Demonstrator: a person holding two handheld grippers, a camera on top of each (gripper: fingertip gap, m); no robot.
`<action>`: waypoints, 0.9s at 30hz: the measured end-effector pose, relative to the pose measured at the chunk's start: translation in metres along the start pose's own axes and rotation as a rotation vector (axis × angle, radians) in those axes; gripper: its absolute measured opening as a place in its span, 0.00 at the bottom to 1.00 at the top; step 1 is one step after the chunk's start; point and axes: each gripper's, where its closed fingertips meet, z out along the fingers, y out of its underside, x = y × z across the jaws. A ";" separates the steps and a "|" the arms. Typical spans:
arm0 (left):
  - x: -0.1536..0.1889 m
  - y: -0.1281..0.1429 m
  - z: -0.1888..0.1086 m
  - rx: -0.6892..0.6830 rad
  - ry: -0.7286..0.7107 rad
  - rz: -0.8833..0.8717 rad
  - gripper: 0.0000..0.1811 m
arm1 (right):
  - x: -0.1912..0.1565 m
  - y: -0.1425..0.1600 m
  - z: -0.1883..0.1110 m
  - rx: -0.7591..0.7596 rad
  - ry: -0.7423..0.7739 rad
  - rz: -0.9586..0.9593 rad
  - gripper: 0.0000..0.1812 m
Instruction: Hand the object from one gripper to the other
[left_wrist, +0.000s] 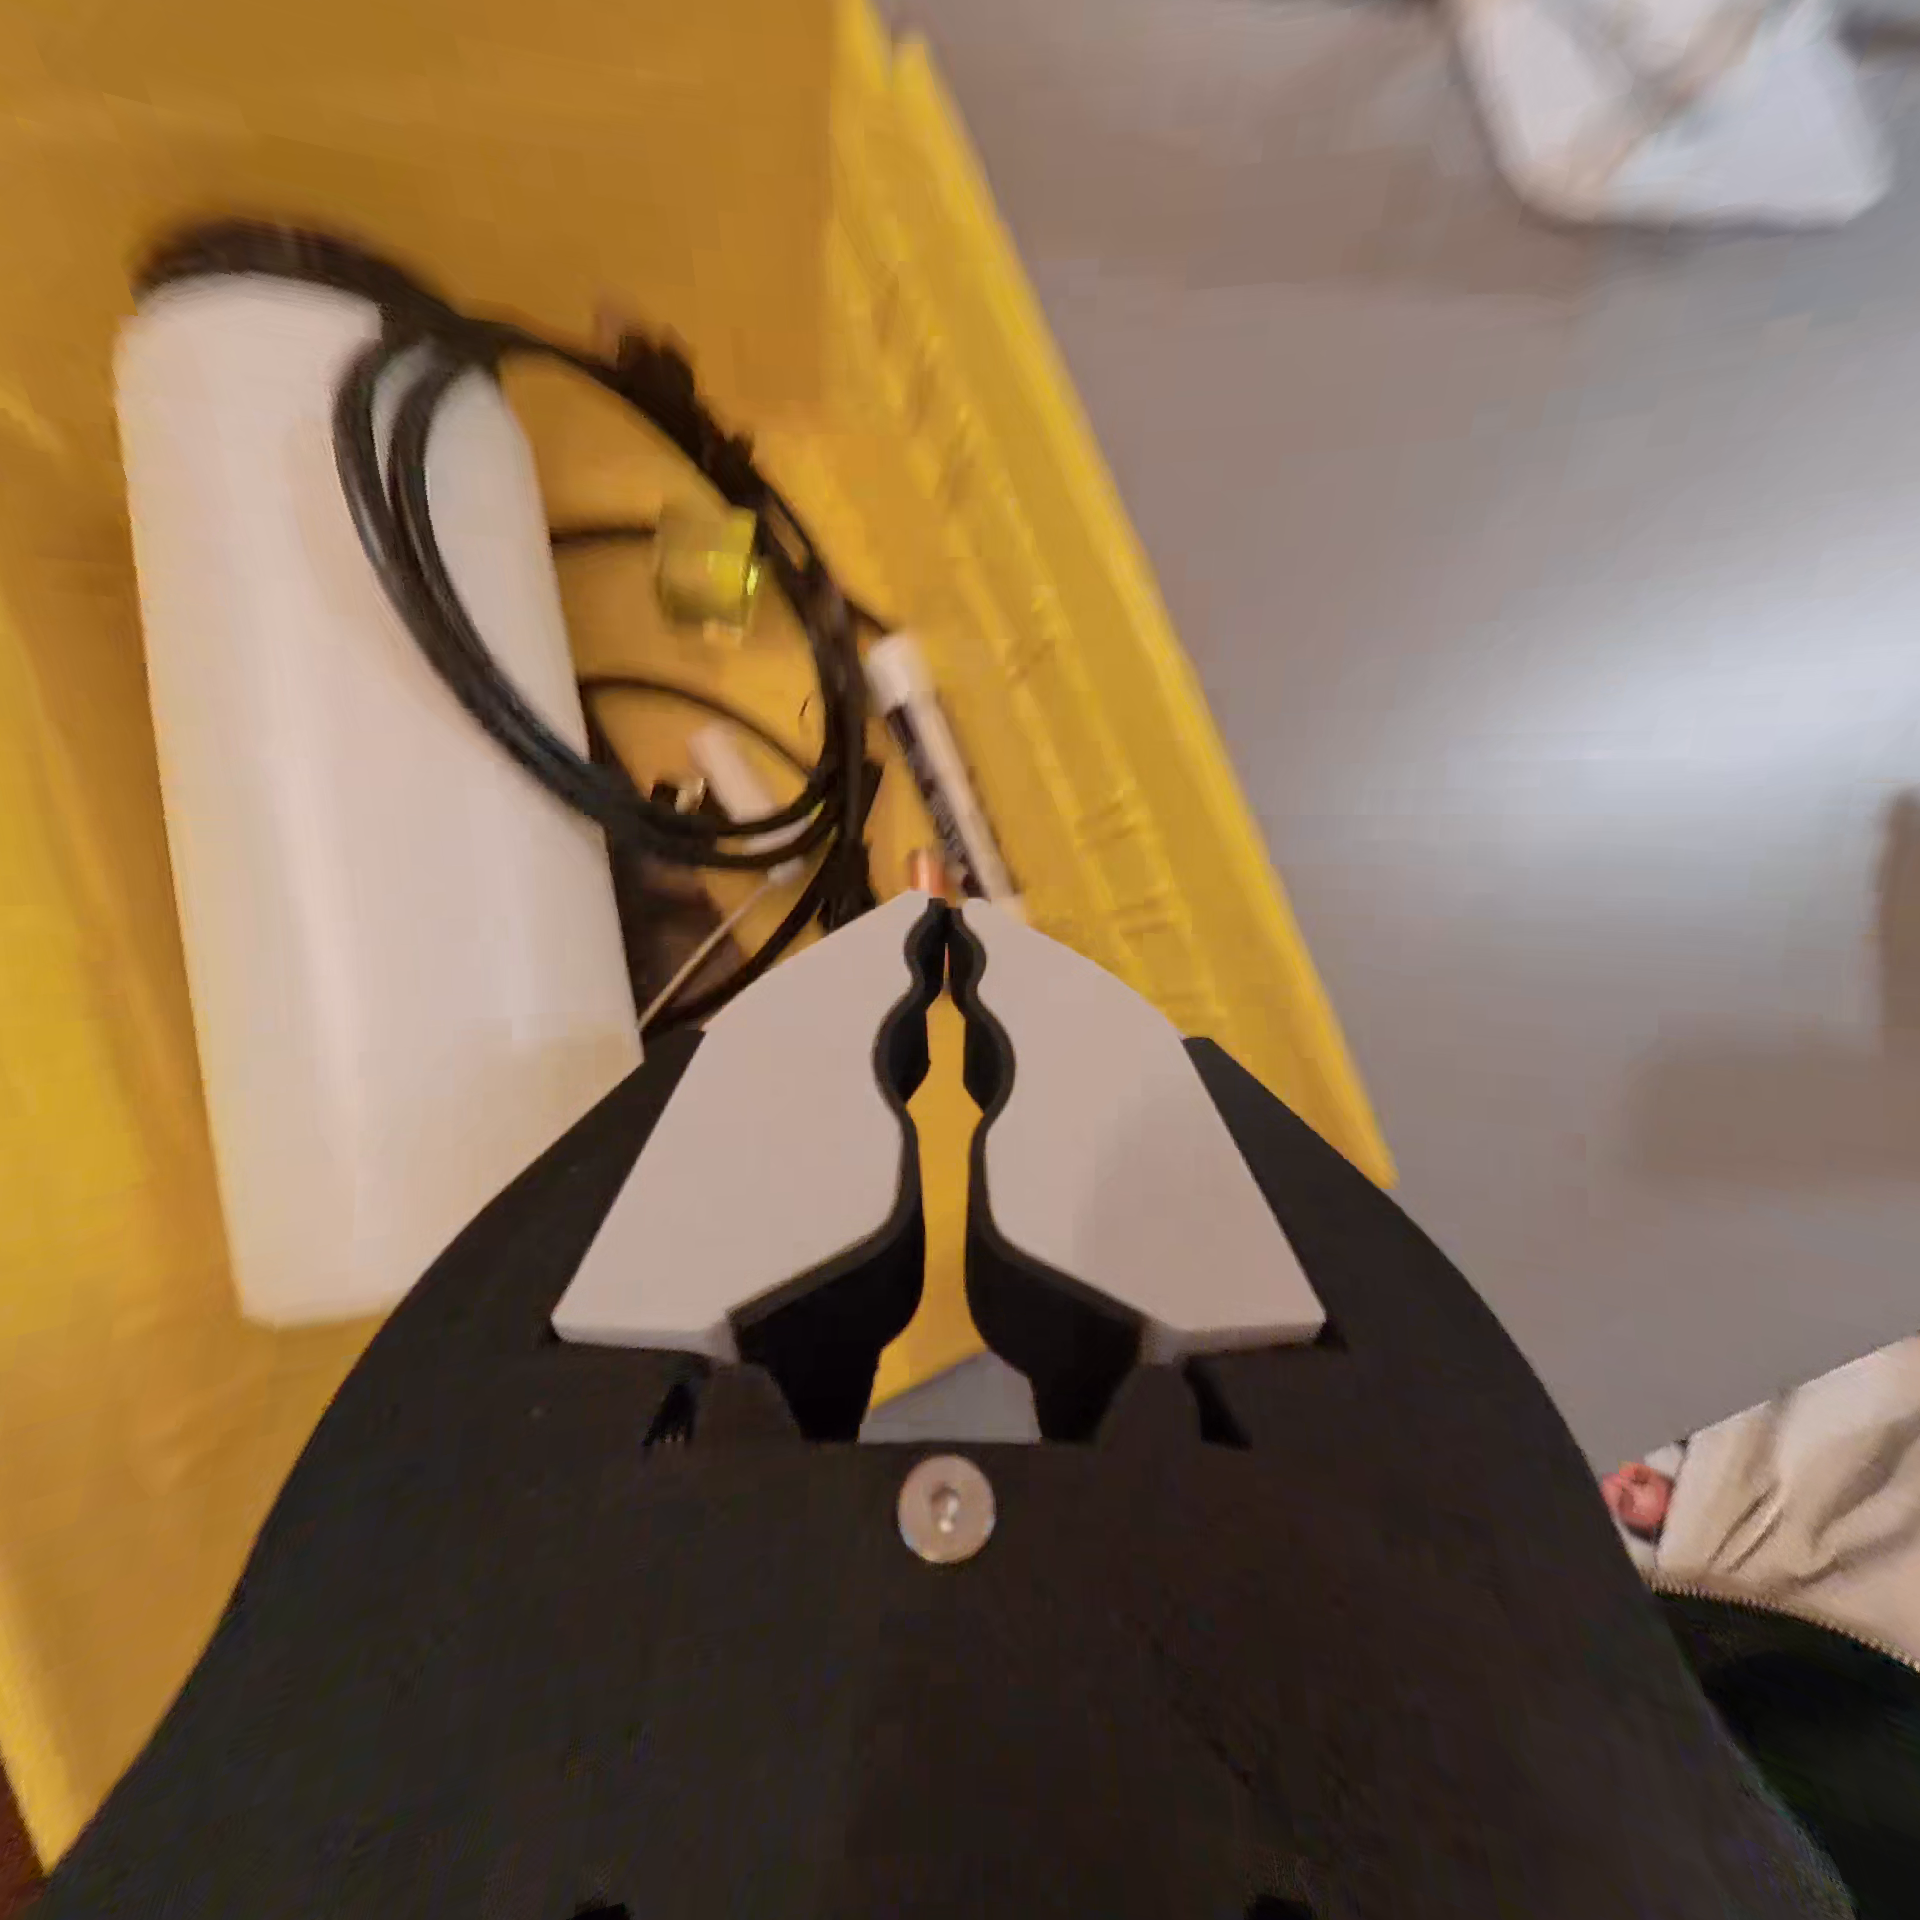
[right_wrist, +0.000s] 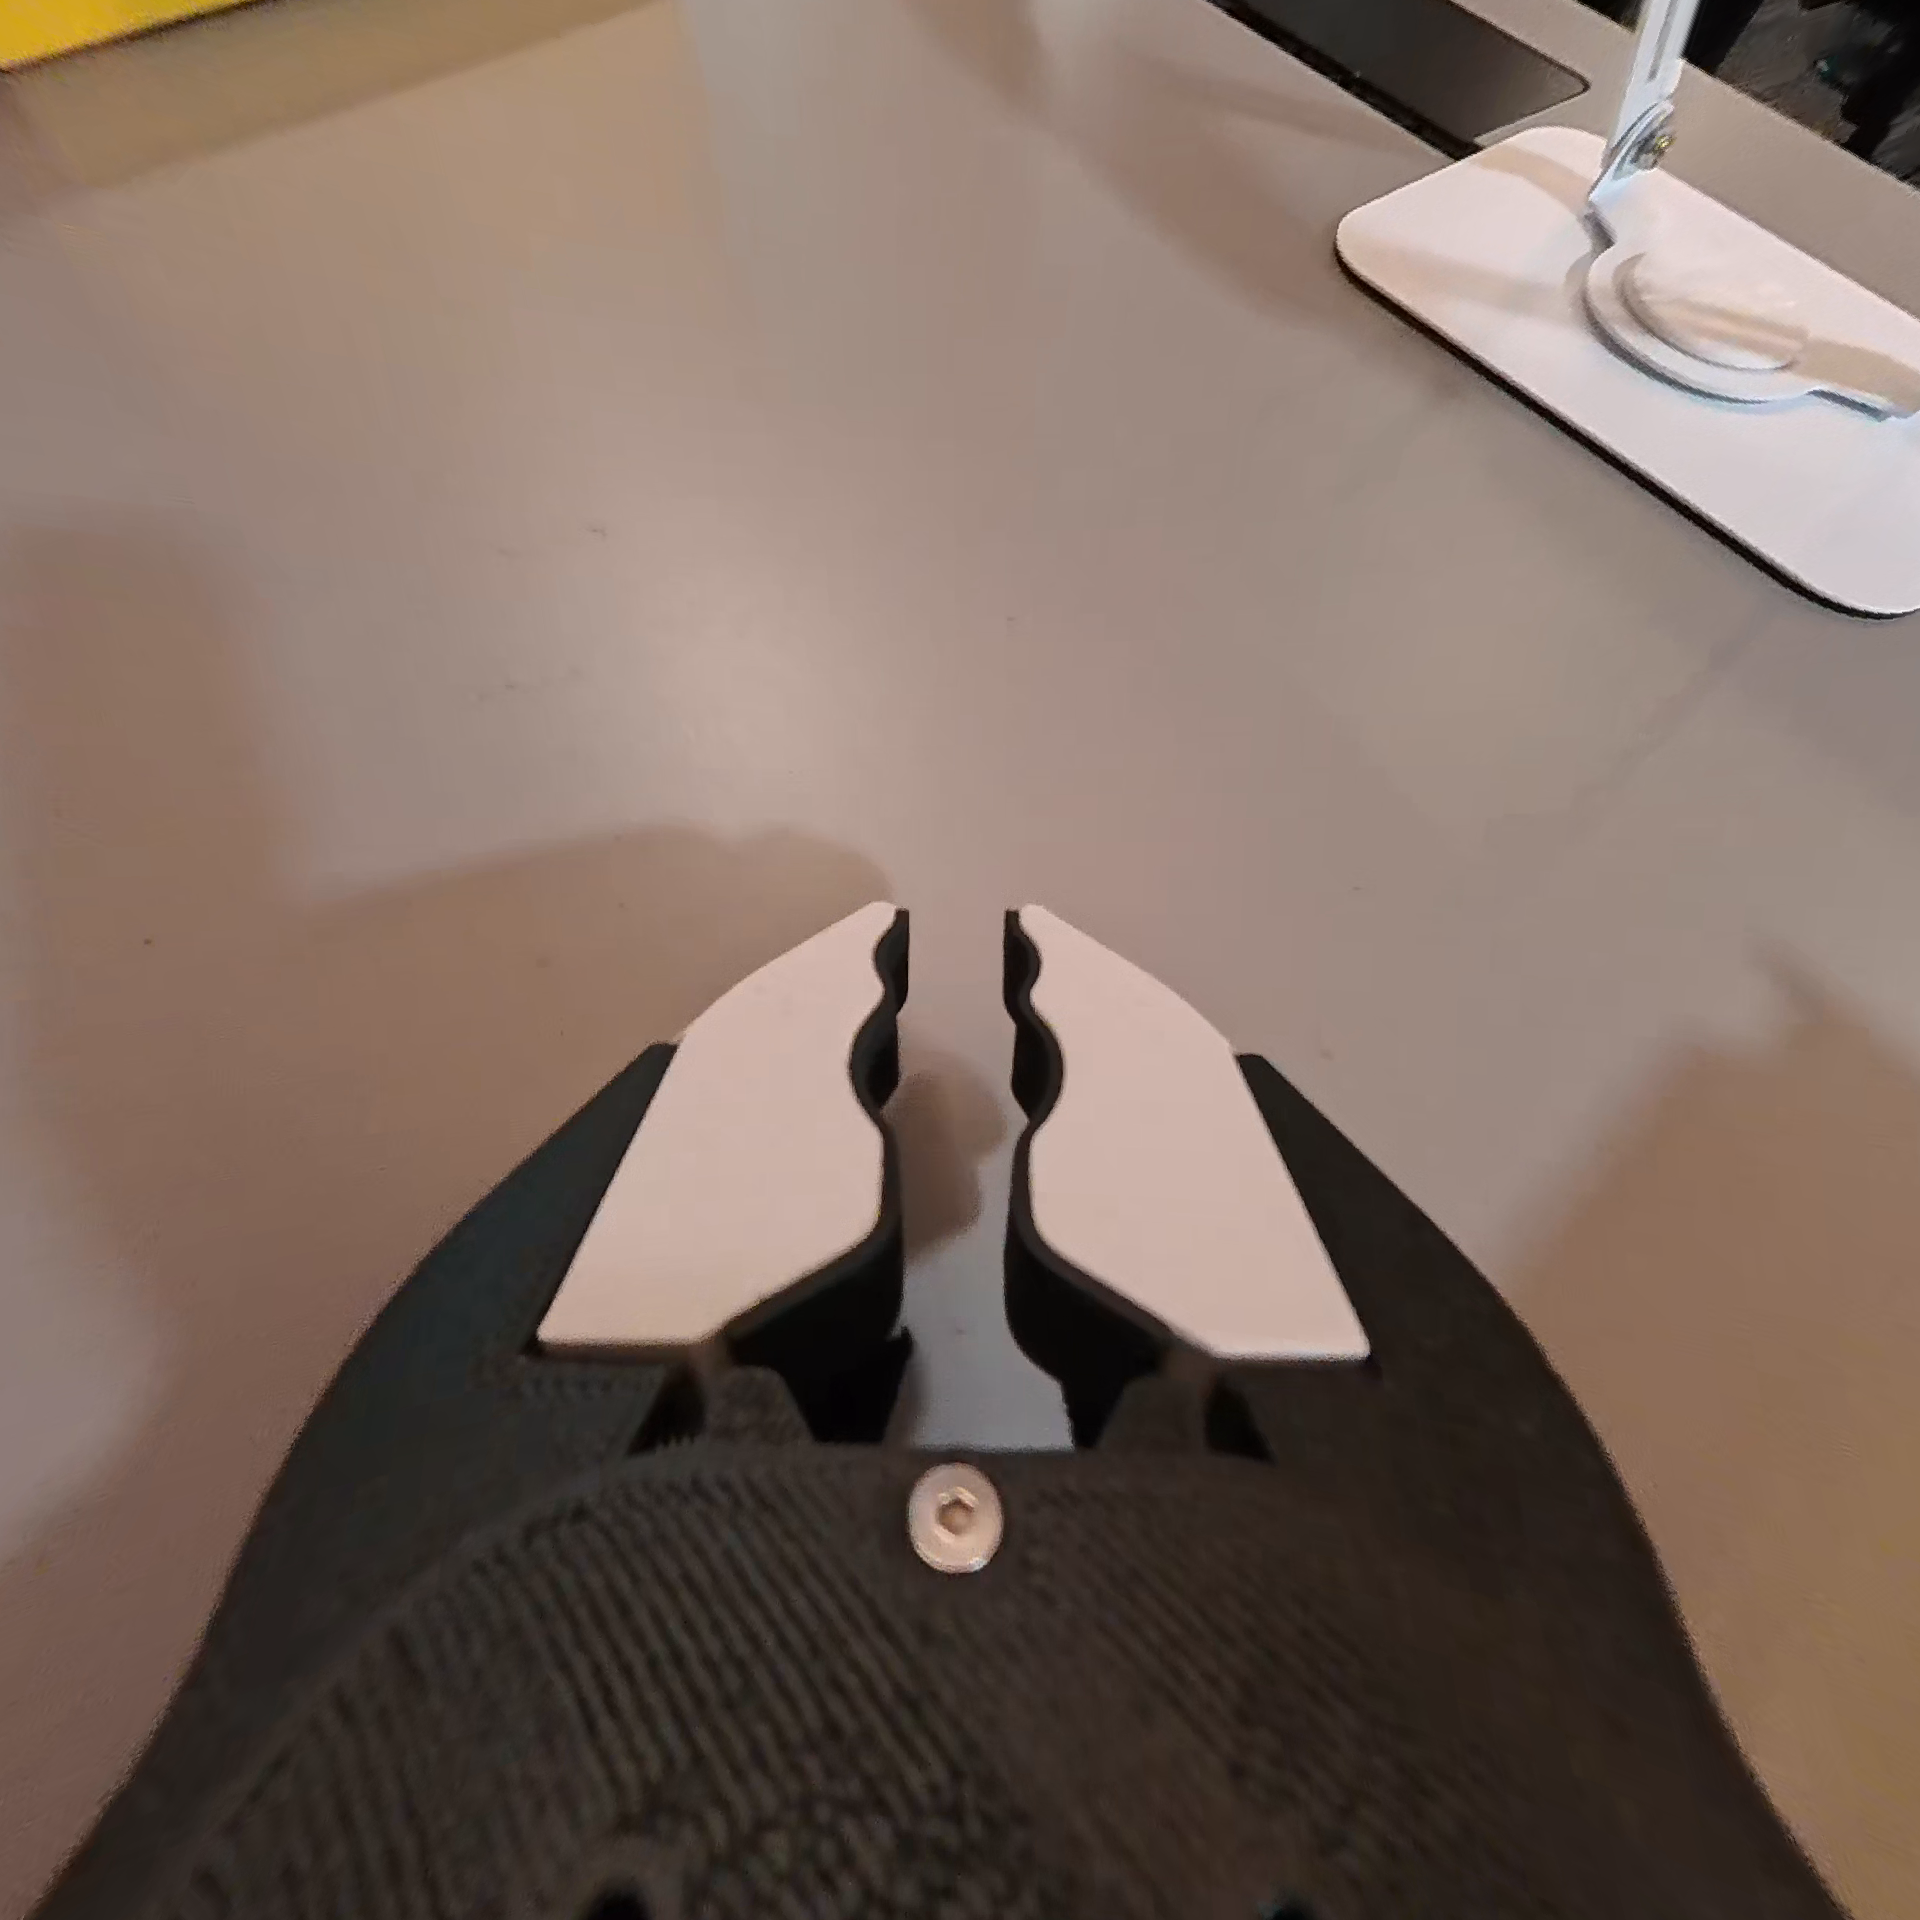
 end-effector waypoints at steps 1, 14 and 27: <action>-0.004 0.010 0.007 -0.055 -0.006 -0.013 0.00 | 0.000 0.001 0.001 -0.007 0.003 -0.006 0.09; 0.004 0.048 0.061 -0.388 0.066 -0.025 0.05 | -0.002 0.003 0.002 -0.023 -0.003 -0.009 0.09; -0.005 0.067 0.059 -0.521 -0.030 0.018 0.07 | -0.003 0.005 0.005 -0.046 -0.011 -0.019 0.08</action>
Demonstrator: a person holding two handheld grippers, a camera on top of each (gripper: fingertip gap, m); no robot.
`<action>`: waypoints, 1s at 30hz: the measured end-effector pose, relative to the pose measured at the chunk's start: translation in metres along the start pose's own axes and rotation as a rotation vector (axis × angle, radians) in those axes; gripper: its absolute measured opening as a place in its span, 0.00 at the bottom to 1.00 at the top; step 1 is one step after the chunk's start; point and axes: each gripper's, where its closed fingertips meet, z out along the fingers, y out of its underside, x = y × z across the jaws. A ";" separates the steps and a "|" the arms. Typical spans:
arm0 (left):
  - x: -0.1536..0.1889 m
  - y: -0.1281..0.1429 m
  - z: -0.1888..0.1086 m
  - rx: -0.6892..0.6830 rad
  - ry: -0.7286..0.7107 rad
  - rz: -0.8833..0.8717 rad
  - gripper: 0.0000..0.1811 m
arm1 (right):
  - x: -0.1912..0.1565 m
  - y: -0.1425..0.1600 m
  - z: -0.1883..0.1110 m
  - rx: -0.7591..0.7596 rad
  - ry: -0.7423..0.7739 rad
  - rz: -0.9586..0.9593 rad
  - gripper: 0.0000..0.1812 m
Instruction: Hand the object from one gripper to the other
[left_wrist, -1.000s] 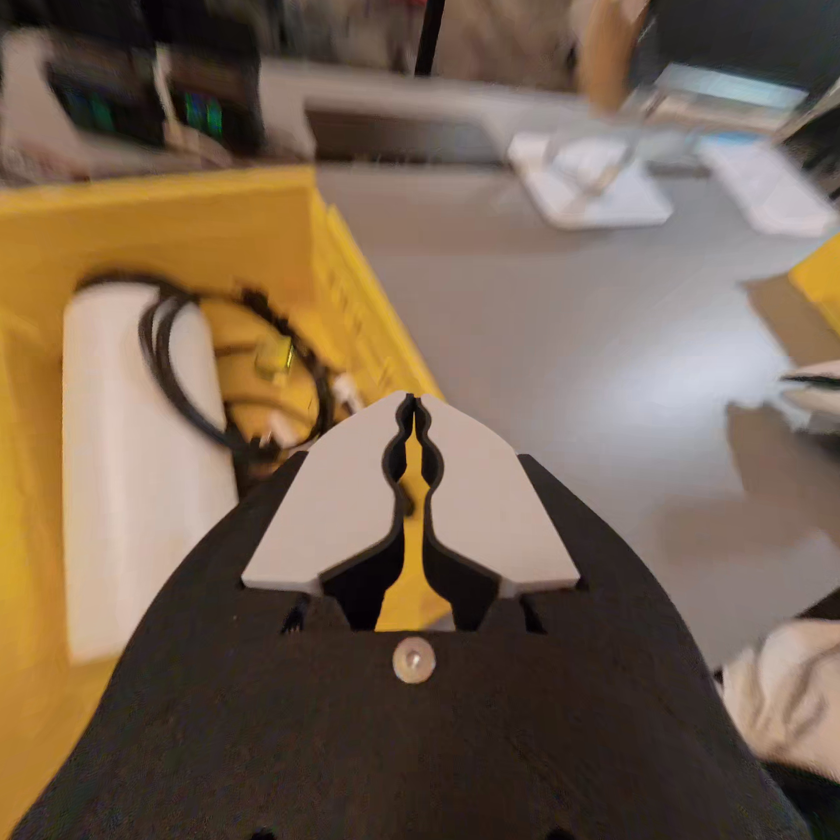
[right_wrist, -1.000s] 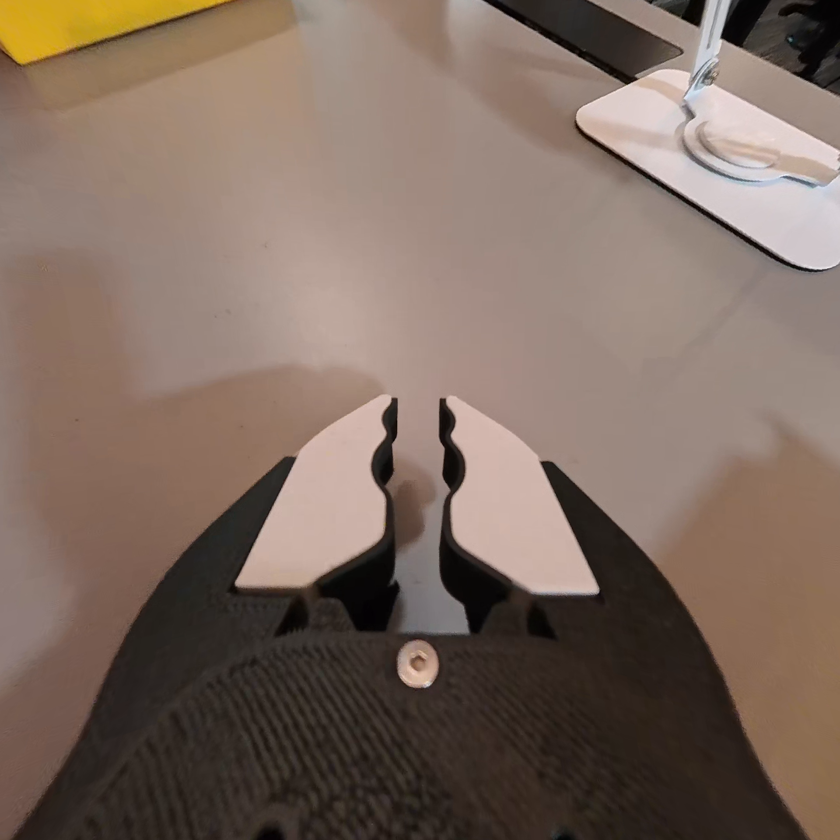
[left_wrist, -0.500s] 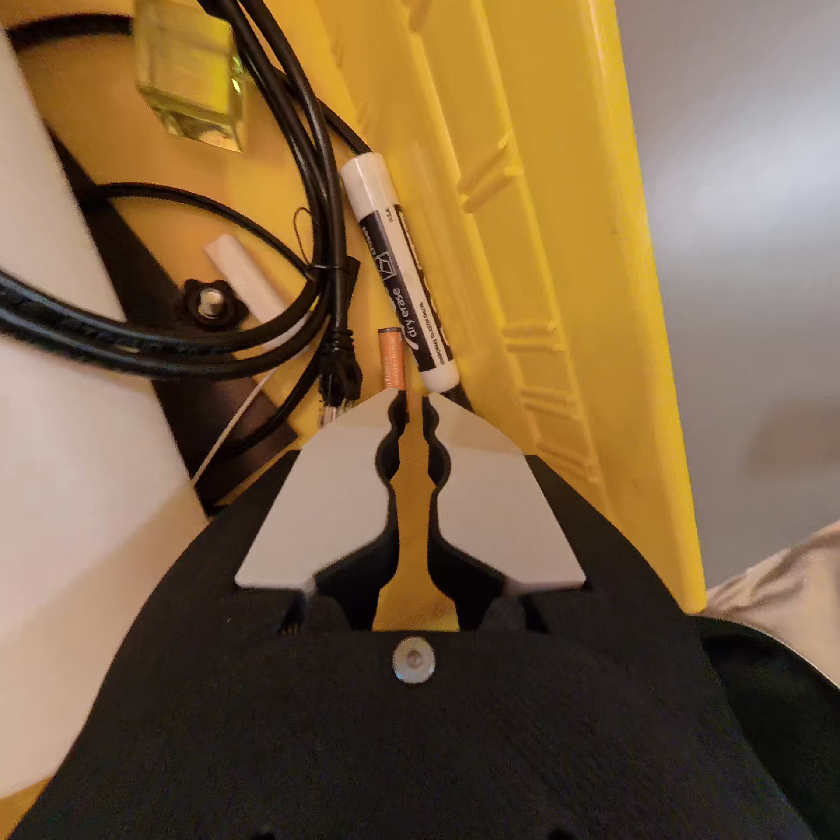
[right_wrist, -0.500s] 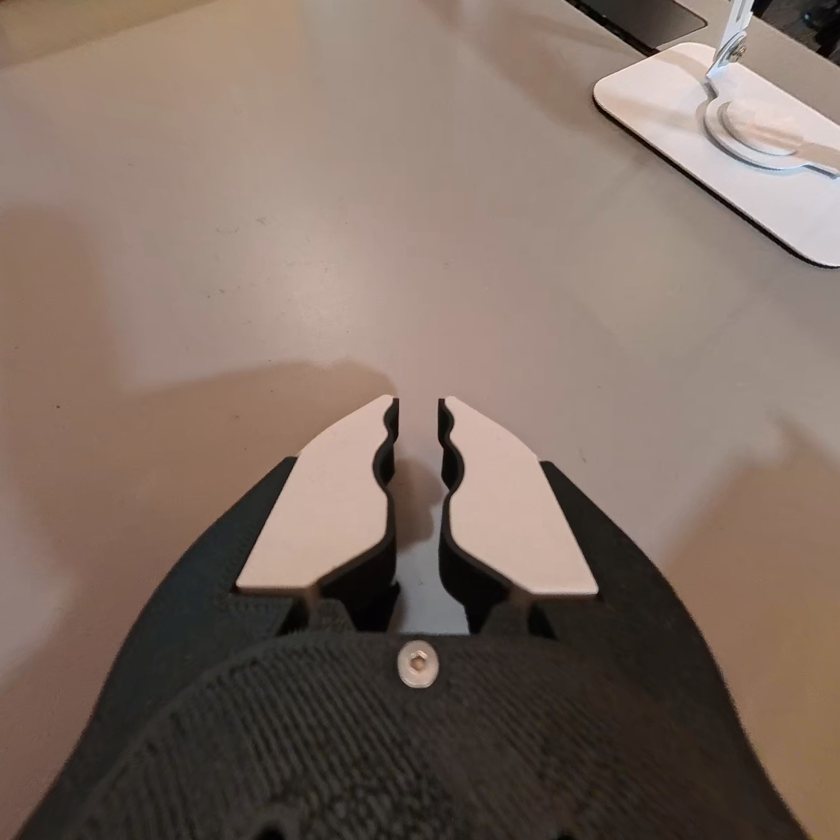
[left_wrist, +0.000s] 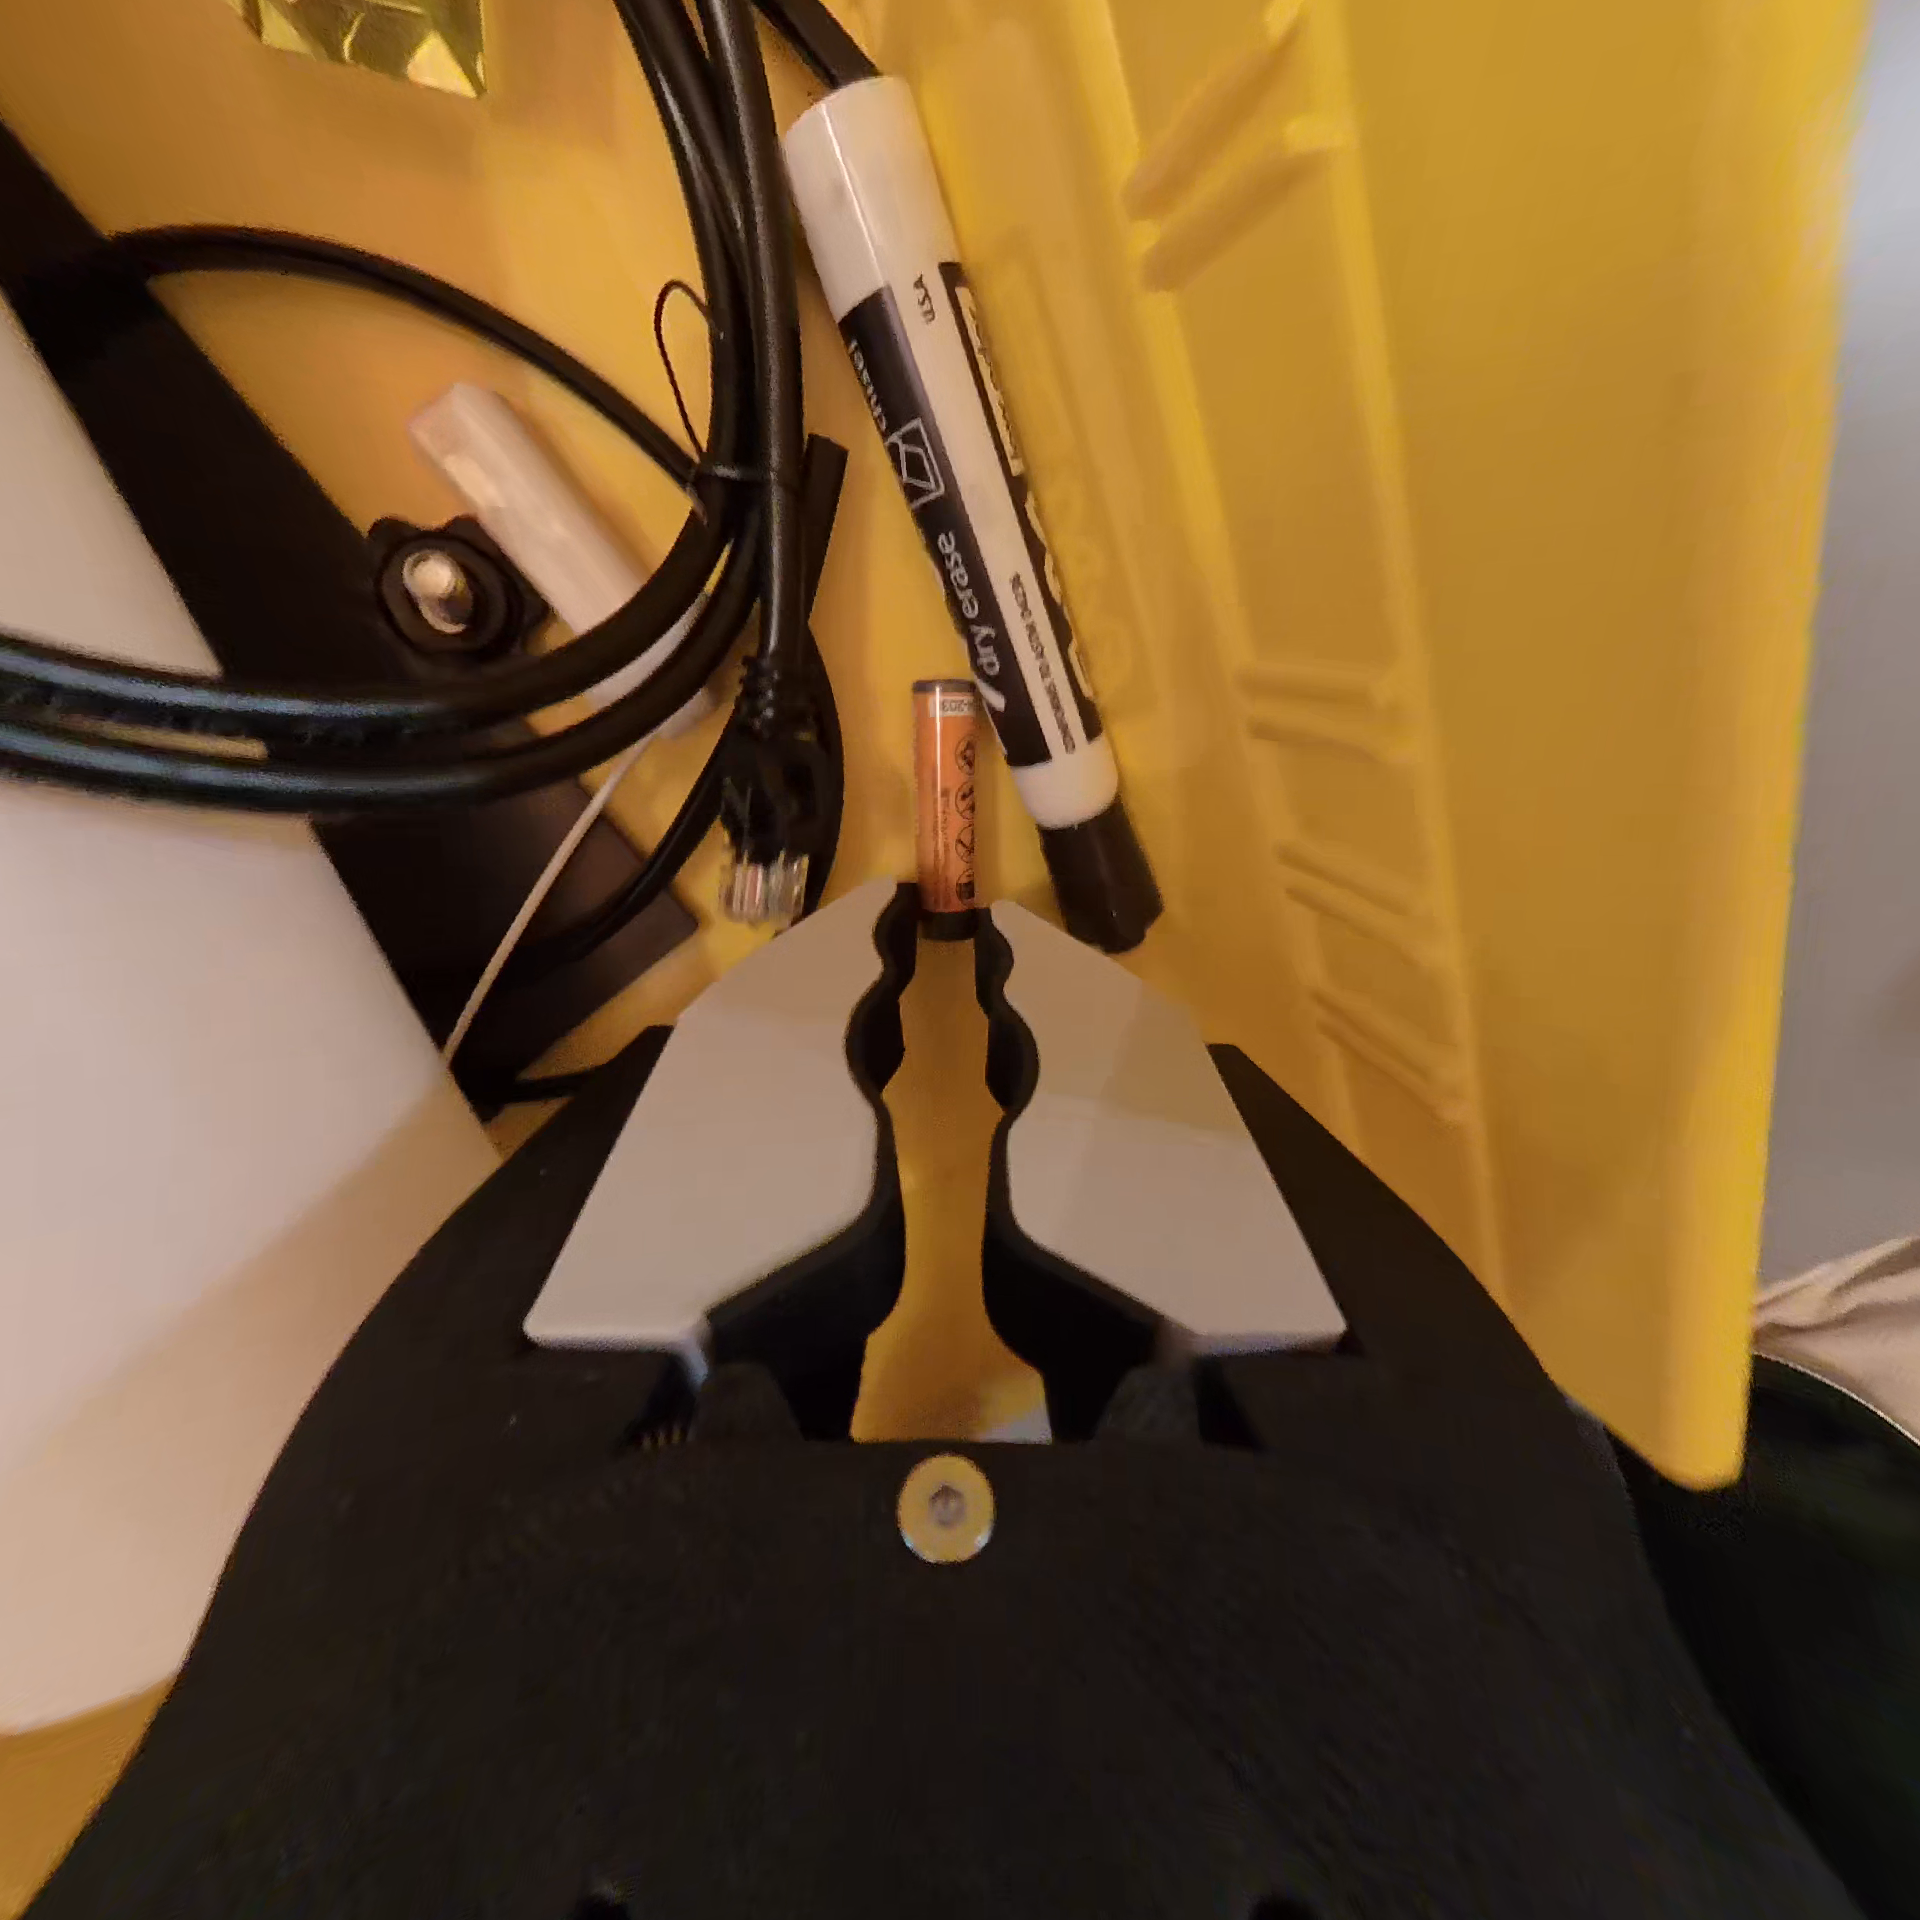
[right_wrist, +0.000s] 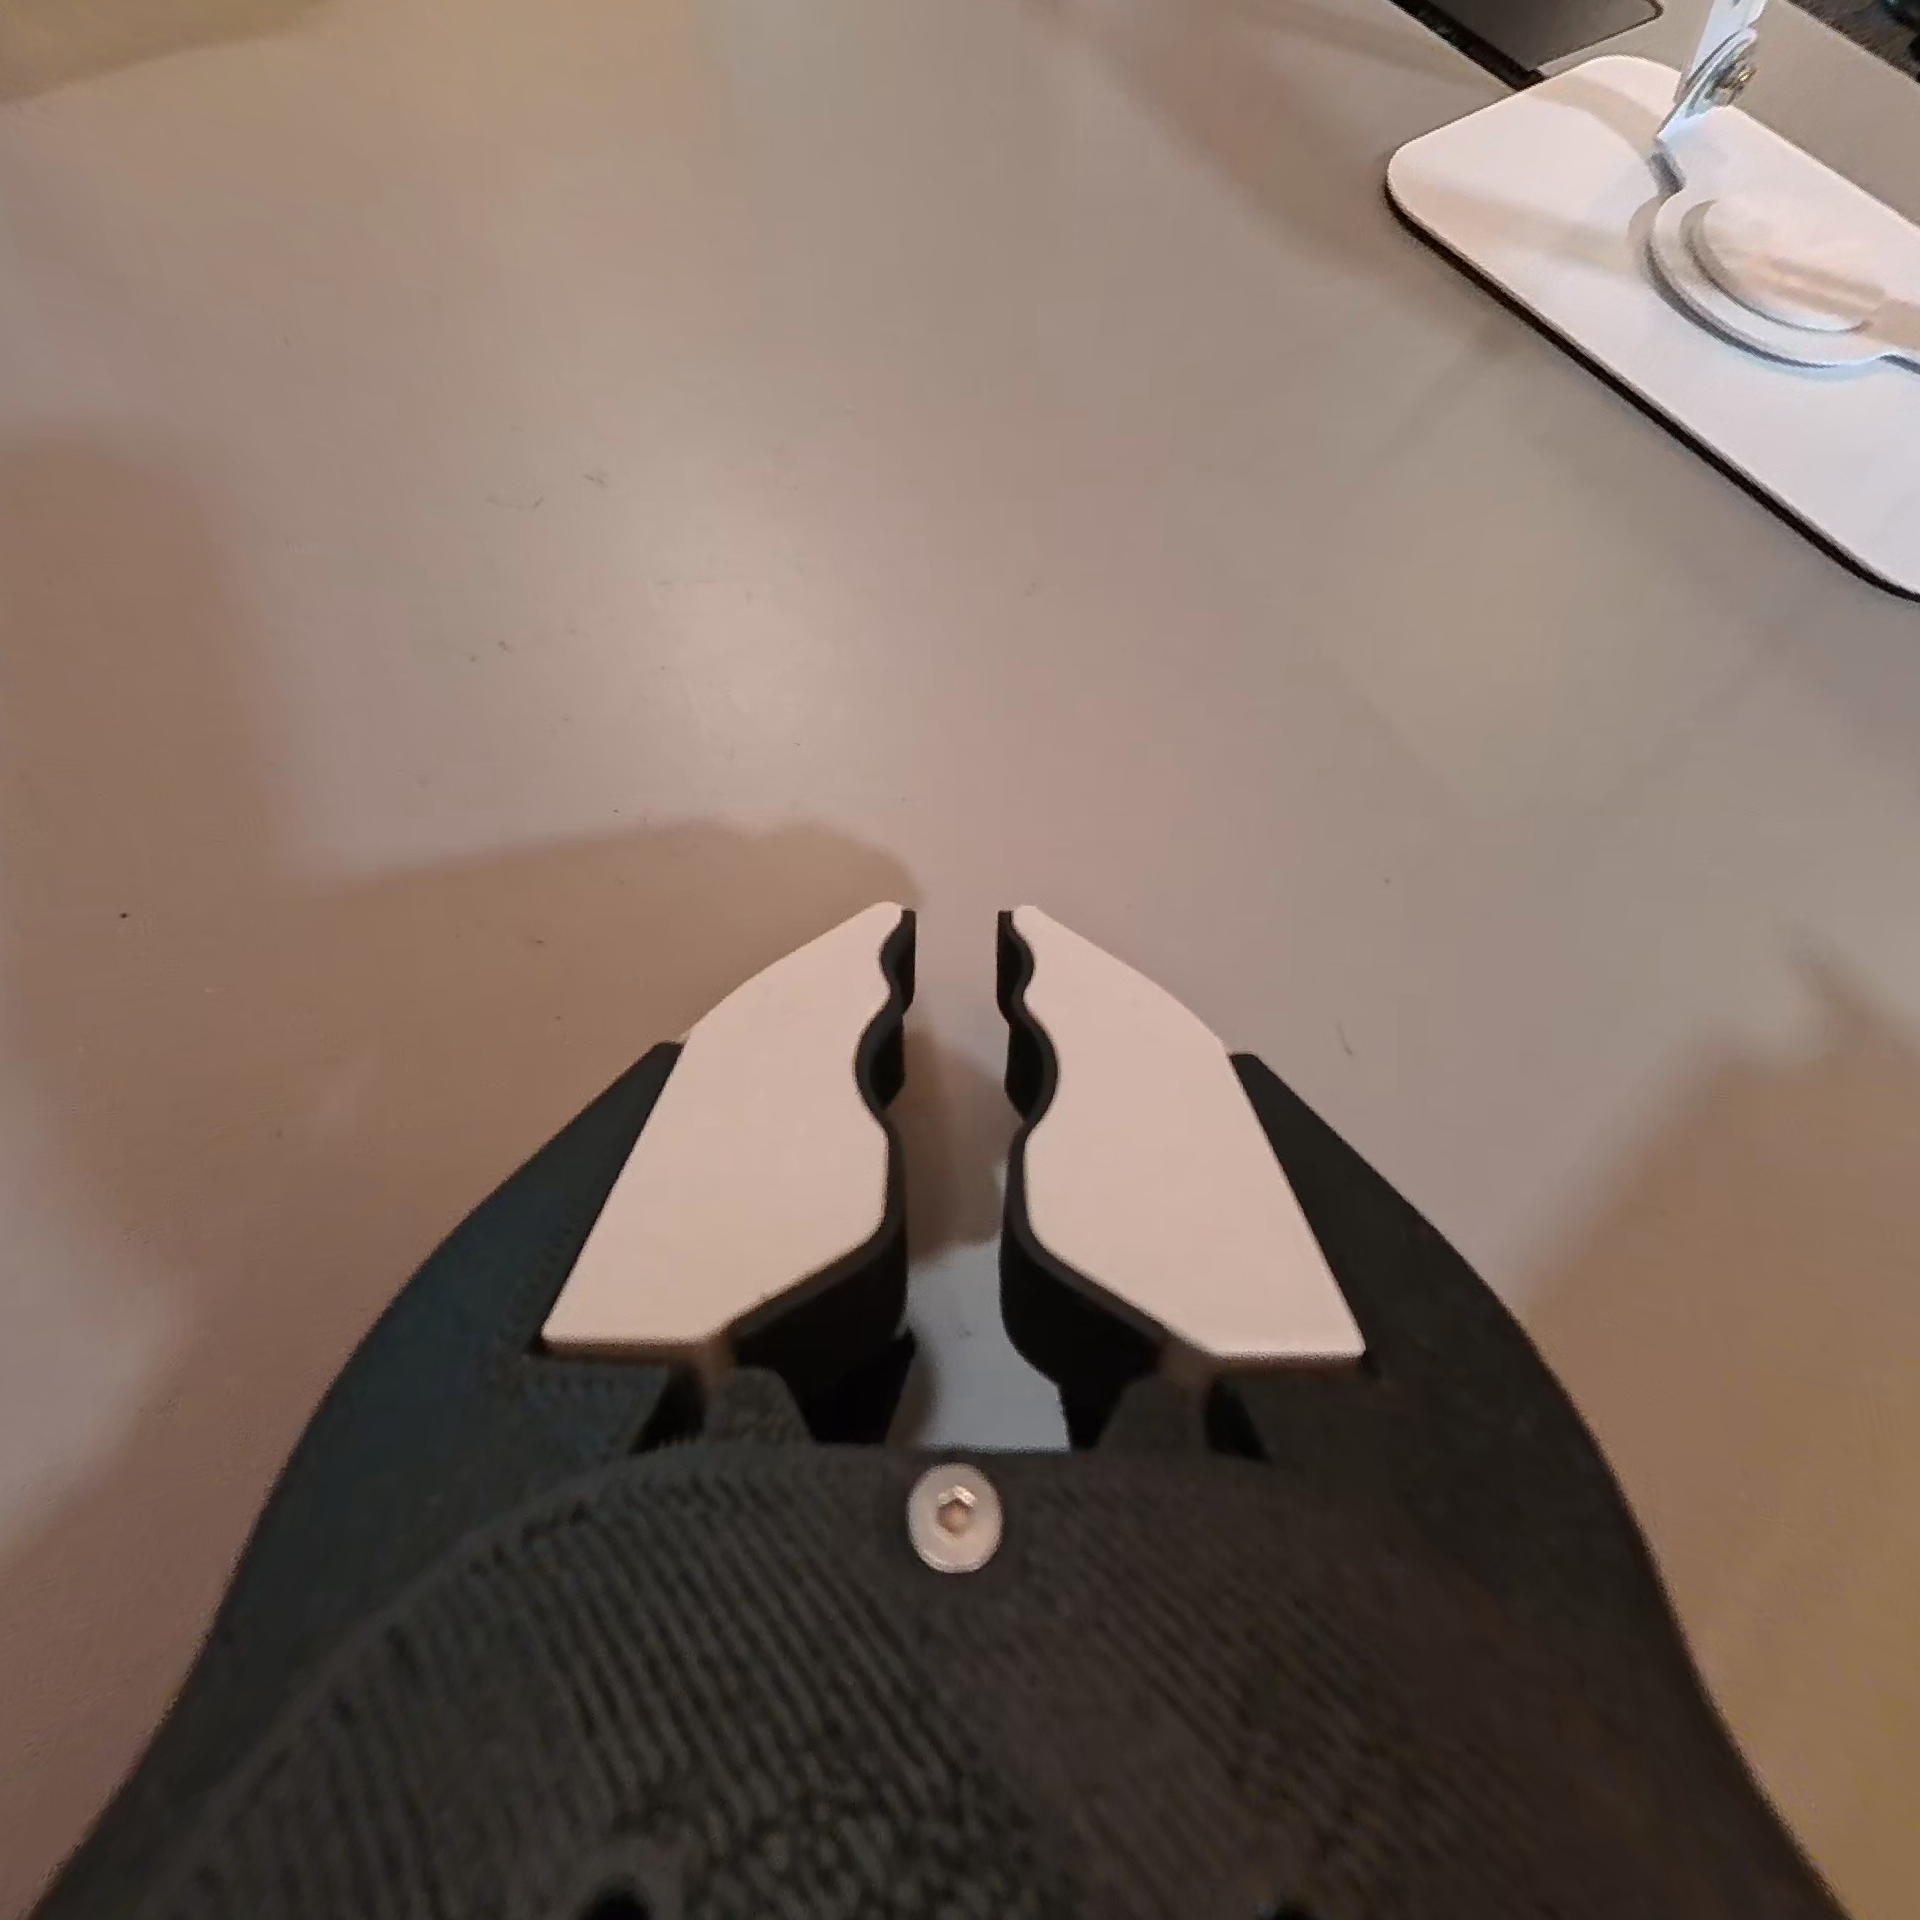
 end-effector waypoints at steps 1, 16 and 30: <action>0.001 0.001 -0.007 0.016 0.011 -0.005 0.07 | 0.000 0.000 0.000 0.001 -0.001 0.000 0.08; 0.187 -0.084 -0.183 0.972 0.391 0.381 0.07 | -0.027 -0.108 -0.018 0.337 0.002 -0.172 0.12; 0.392 -0.068 -0.036 0.768 1.259 0.349 0.05 | -0.034 -0.112 -0.033 0.708 -0.561 0.493 0.15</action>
